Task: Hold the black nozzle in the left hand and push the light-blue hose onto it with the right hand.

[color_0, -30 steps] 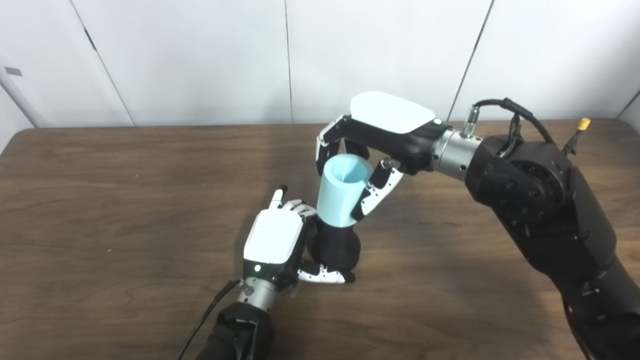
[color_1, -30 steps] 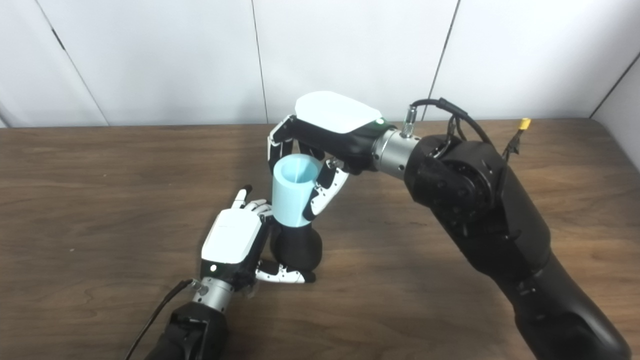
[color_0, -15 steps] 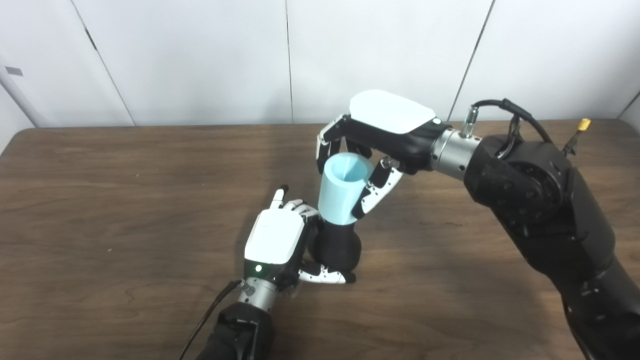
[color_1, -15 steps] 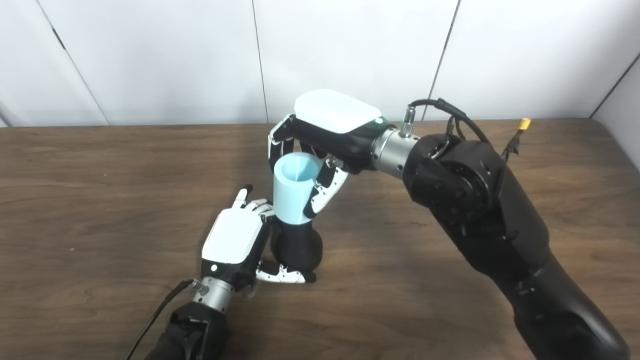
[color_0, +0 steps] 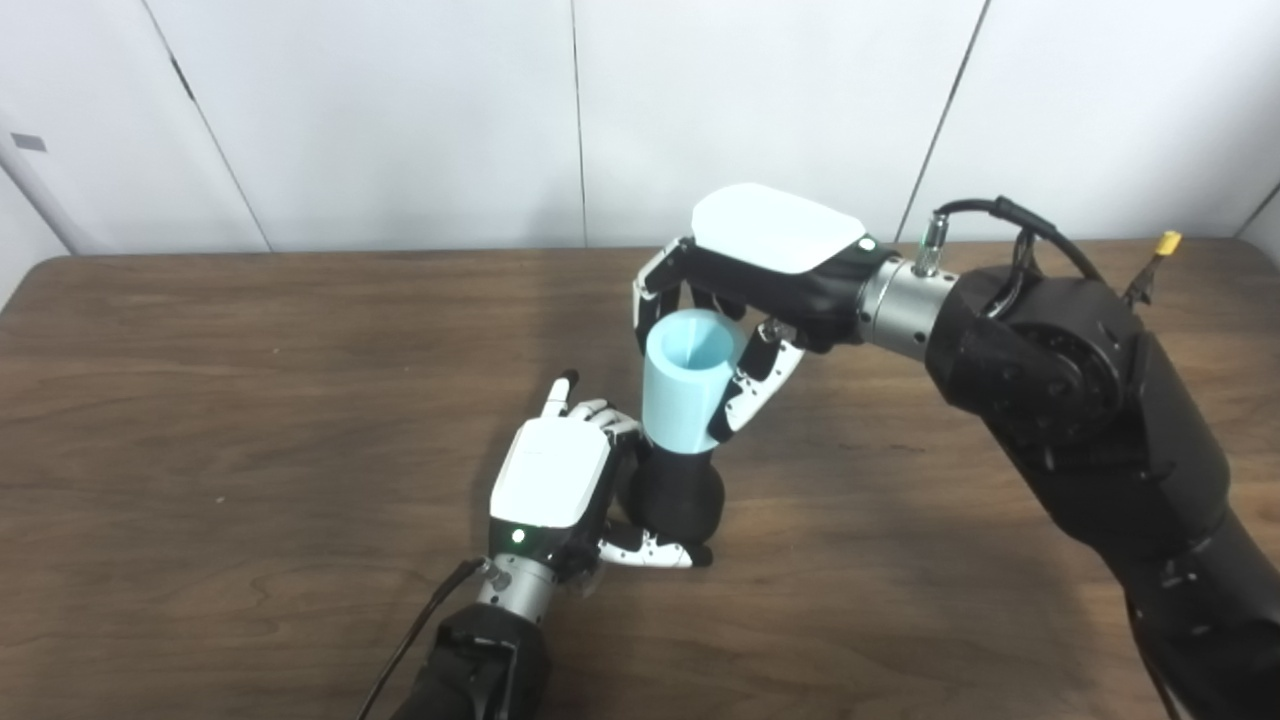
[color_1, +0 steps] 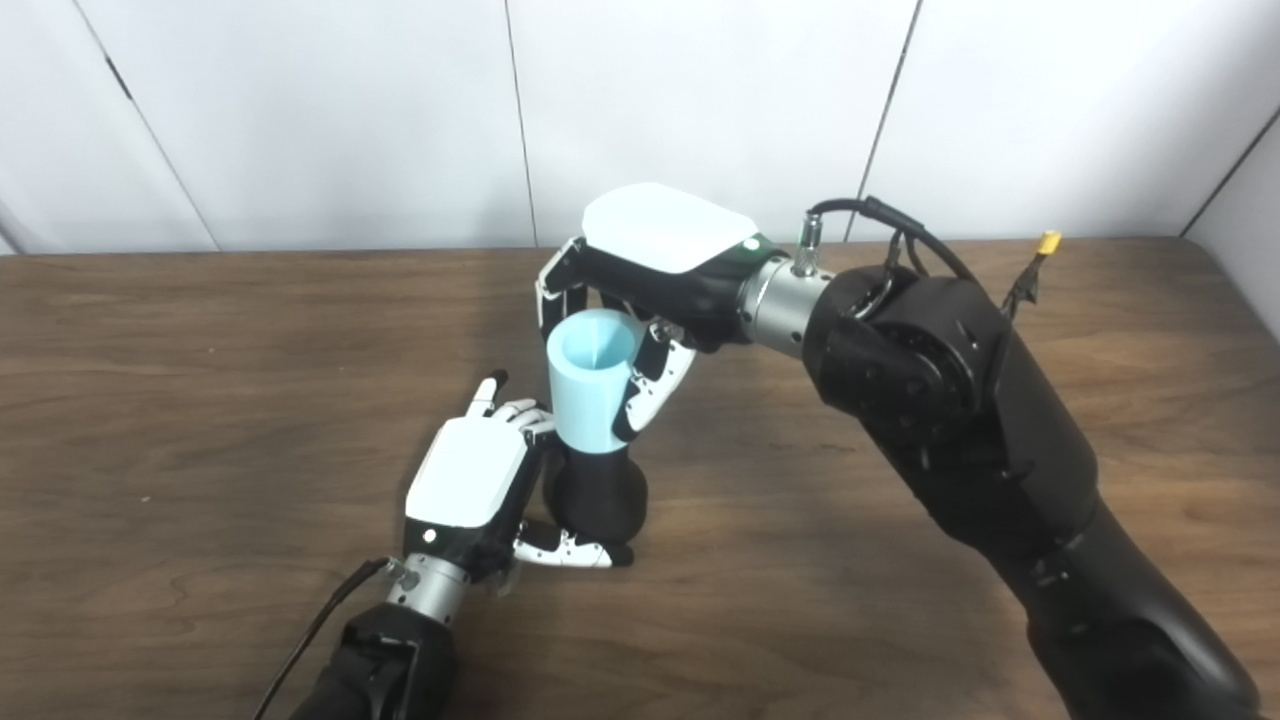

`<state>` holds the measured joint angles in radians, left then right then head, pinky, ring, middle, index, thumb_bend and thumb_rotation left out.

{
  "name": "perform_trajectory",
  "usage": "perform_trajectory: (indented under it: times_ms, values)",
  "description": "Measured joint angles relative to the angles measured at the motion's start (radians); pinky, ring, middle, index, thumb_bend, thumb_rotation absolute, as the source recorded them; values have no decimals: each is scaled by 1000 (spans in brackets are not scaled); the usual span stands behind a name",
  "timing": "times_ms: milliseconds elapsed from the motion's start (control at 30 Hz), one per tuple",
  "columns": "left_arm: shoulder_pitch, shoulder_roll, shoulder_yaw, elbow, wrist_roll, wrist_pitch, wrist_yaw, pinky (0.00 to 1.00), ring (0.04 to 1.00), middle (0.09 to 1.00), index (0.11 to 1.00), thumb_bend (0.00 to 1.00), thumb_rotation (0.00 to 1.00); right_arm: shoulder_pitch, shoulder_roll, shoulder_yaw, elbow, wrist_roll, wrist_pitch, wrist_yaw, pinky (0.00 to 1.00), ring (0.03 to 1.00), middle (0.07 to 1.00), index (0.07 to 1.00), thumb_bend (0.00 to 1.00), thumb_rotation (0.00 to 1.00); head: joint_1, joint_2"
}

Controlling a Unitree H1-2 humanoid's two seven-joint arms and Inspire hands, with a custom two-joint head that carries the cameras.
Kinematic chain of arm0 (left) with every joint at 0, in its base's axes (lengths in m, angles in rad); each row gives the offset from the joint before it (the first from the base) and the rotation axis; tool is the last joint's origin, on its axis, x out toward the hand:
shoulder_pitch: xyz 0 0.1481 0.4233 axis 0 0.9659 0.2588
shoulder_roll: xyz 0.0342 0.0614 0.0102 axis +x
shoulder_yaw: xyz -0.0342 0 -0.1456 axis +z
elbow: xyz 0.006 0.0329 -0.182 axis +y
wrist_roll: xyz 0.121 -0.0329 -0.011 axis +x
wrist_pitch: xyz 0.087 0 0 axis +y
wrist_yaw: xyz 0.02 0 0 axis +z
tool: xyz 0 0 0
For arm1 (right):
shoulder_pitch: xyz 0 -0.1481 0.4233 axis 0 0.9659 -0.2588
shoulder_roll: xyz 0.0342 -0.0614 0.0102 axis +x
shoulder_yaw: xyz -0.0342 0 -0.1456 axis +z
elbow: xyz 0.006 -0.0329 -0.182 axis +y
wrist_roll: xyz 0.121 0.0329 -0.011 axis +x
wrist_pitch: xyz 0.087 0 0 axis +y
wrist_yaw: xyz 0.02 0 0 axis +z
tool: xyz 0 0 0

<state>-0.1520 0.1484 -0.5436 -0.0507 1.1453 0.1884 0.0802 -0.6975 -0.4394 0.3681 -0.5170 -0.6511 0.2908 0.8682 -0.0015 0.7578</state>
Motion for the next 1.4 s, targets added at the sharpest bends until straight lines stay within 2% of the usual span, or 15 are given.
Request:
perform_trajectory:
  times_ms: [200, 600, 1067, 1400]
  values:
    - [0, 0, 0, 0, 0, 0, 0, 1000, 802, 690, 483, 524, 52, -4, -4, 2, -2, 0, -2, 19, 269, 383, 510, 522, 490, 0, -2, 3]
    - [0, 0, 0, 0, 0, -3, 1, 1000, 797, 686, 482, 524, 52, -13, -4, 6, 2, -1, -9, 36, 259, 379, 498, 544, 487, 0, -3, 11]
    - [1, 0, 0, -2, 2, -3, -1, 1000, 801, 687, 483, 524, 52, -1, -2, 26, 2, -16, 14, 40, 279, 402, 537, 497, 492, 0, -3, 18]
    - [4, 0, 0, -5, 2, -3, -2, 1000, 799, 687, 483, 524, 52, 19, -2, 48, 2, -41, 13, 37, 274, 395, 530, 508, 491, 0, -6, 21]
